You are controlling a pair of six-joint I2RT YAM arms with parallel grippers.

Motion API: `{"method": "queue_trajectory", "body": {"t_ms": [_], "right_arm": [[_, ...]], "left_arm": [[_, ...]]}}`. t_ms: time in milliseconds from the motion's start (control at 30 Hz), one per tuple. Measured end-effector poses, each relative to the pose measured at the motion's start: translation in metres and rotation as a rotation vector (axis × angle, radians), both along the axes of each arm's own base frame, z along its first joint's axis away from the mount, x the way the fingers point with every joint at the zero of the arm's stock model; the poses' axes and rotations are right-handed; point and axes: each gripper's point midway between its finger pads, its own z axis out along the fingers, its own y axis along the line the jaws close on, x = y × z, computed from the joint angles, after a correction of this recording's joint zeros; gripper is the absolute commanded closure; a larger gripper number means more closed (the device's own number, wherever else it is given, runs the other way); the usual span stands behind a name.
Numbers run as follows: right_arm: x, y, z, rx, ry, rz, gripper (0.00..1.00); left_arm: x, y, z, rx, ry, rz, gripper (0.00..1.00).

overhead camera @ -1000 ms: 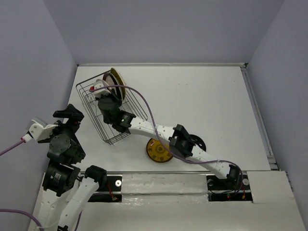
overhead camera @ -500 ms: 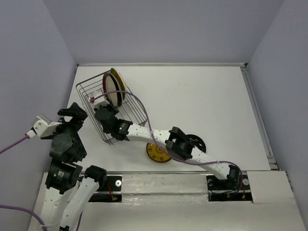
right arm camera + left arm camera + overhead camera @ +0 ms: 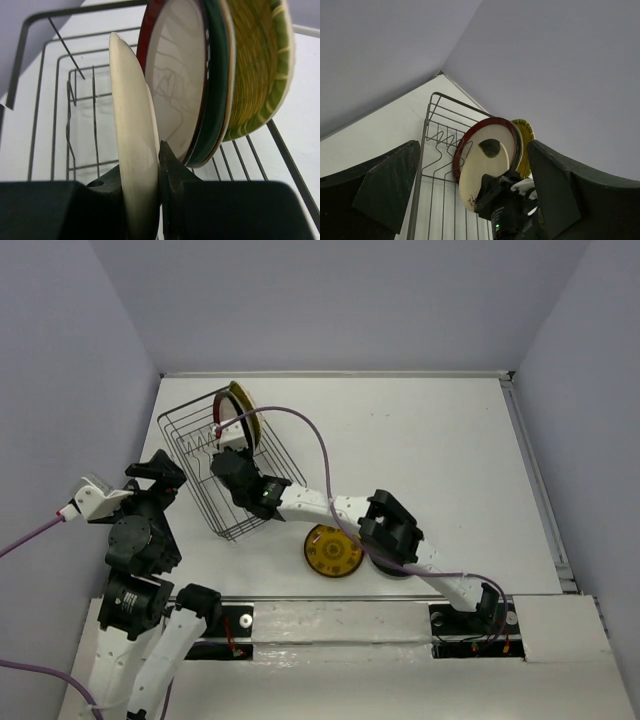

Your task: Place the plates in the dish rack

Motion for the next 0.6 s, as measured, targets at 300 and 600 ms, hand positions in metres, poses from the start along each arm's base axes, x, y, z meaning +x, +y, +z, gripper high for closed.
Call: {"method": "queue_trajectory", "body": {"t_ms": [300,600], "right_arm": [[0.007,0.001,0.038,0.041,-0.082,0.01,0.93],[0.024,0.026,0.057,0.045,-0.22,0.018,0.93]], "left_arm": [[0.006,-0.005,-0.004,0.013,0.009,-0.028,0.01],[0.007,-0.006,-0.004,0.018,0.012,-0.036,0.01]]}}
